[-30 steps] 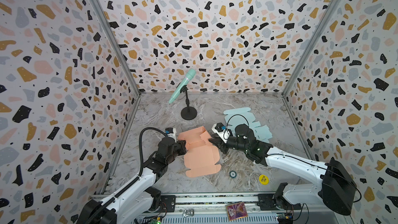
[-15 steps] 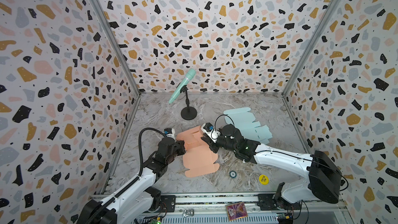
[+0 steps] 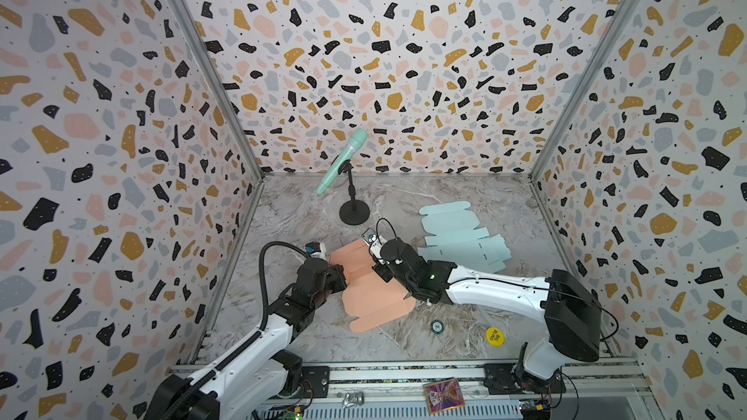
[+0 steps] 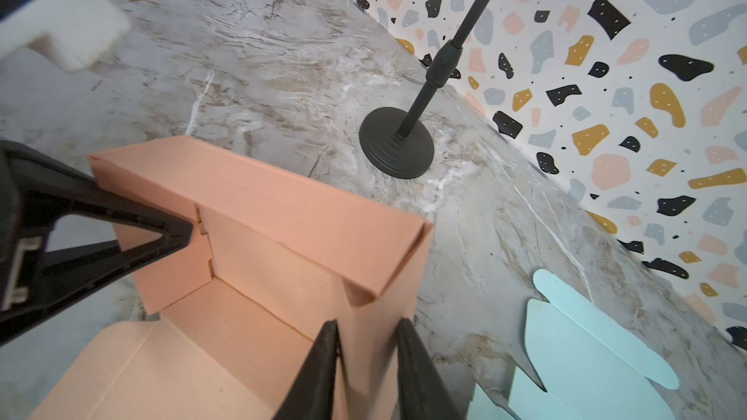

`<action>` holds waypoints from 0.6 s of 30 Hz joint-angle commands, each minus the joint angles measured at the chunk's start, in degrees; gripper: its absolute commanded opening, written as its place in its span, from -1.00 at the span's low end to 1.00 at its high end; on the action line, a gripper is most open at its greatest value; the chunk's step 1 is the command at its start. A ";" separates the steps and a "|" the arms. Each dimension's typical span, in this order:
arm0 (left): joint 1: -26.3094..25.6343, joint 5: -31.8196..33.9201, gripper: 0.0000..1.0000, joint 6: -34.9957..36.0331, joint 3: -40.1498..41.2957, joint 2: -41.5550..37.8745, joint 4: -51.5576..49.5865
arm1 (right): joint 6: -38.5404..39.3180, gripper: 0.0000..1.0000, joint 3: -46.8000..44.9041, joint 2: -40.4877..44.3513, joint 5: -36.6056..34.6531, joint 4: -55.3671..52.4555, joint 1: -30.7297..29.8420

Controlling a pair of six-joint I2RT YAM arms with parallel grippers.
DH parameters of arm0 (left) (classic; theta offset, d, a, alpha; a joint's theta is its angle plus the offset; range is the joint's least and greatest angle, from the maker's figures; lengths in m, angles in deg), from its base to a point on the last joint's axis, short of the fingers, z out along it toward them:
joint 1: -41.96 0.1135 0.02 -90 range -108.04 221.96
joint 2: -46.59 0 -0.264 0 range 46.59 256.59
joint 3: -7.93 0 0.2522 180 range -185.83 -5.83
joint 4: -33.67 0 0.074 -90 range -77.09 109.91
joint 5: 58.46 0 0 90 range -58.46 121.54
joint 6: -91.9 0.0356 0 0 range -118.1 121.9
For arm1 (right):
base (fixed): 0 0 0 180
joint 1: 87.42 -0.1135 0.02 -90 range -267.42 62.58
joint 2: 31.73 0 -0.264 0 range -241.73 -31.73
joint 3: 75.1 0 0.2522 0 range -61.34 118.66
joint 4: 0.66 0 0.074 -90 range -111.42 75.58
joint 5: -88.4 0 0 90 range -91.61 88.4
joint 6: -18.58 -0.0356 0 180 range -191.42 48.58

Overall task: Assemble paper box
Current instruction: Fold the bottom flaps of a flat cardboard box at the center of the table.

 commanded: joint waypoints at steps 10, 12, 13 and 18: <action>-0.48 -4.94 -0.98 0.20 -1.41 -1.77 4.72 | 0.06 -0.53 5.89 -4.93 -9.13 -4.95 -1.33; -0.52 -5.20 -0.98 0.36 -1.68 -1.64 4.53 | 1.09 -0.57 7.16 -6.40 -11.19 -5.12 -1.86; -0.54 -5.30 -0.98 0.30 -1.77 -1.53 4.60 | 1.65 -0.60 7.95 -7.41 -12.19 -5.40 -2.05; -0.51 -6.09 -0.98 -0.77 -1.49 -1.60 5.77 | 3.40 -0.77 11.40 -11.36 -16.10 -6.53 -3.00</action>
